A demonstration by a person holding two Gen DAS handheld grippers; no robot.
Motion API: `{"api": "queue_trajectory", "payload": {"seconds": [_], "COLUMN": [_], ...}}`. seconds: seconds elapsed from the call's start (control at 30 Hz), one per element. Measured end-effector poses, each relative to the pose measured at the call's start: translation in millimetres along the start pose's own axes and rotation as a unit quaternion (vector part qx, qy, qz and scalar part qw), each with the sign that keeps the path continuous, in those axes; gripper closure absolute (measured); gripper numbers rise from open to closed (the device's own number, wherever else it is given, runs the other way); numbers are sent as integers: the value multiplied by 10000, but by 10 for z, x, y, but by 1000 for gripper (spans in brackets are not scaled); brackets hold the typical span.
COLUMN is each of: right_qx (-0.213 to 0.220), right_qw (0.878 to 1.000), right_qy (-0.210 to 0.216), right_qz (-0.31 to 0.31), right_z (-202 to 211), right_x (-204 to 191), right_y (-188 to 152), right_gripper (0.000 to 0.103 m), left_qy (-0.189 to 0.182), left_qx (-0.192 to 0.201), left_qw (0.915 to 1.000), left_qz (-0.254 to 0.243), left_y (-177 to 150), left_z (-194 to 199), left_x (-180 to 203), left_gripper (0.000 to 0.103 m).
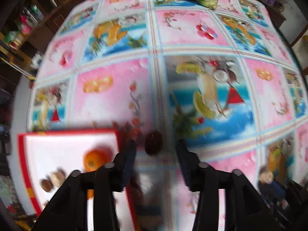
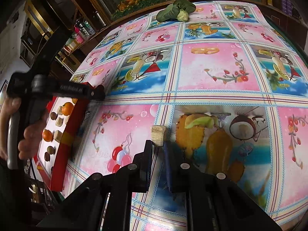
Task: Organize fruits
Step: 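Grasp a dark red date with the left tool while the right tool holds its piece, then carry the date and beige piece into the tray and open both tools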
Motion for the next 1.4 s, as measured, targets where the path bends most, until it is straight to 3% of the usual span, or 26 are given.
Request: {"api": "queue_trajectory", "payload": {"seconds": [0.1,0.13,0.2,0.33,0.4,0.57,0.73,0.9,0.97,1.13,1.4], "right_qx": [-5,-5,-11,-26,-30,-35,-38,-10,-13,-83,-3], "right_qw": [10000,10000,10000,10000,10000,10000,9999,9995,9992,9977,9915], "right_qy": [-6,-2,6,-27,-36,-78,-163,-248,-265,-264,-107], "right_qz": [14,13,2,14,12,-1,31,203,313,616,1295], "right_z": [2,3,3,1,-2,-16,10,88,100,61,-15], "right_x": [-4,-3,-2,-5,-5,-5,-44,-230,-341,-710,-1487], "right_y": [-4,-3,1,10,13,20,18,36,38,49,273], "right_gripper": [91,91,91,91,91,91,91,91,91,91,91], "left_qy": [94,182,244,161,171,-16,-851,-1772,-1985,-2044,-1514], "left_qx": [39,61,10,-43,-37,9,66,152,258,619,1093], "left_qw": [9998,9995,9992,9994,9993,9996,9963,9840,9797,9766,9785], "left_qz": [-197,-261,-322,-320,-321,-266,-94,-87,-65,239,875], "left_y": [70,84,75,83,85,26,-235,-685,-856,-1179,-1236], "left_z": [-45,-60,-99,-124,-127,-93,82,502,682,1057,1414], "left_x": [23,27,33,32,19,15,29,-45,-195,-864,-2013], "left_gripper": [55,58,72,77,85,86,86,86,86,86,86]}}
Point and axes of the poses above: each gripper's, at about its wrist camera, not at the fingertips, and z roughly against the way its jaws point, x to its right, y to its top, the point moved 9 cm from there along -z, roughly the way its jaws point, and after that the axes turned 2 degrees about -y, right-handed, at the moved point
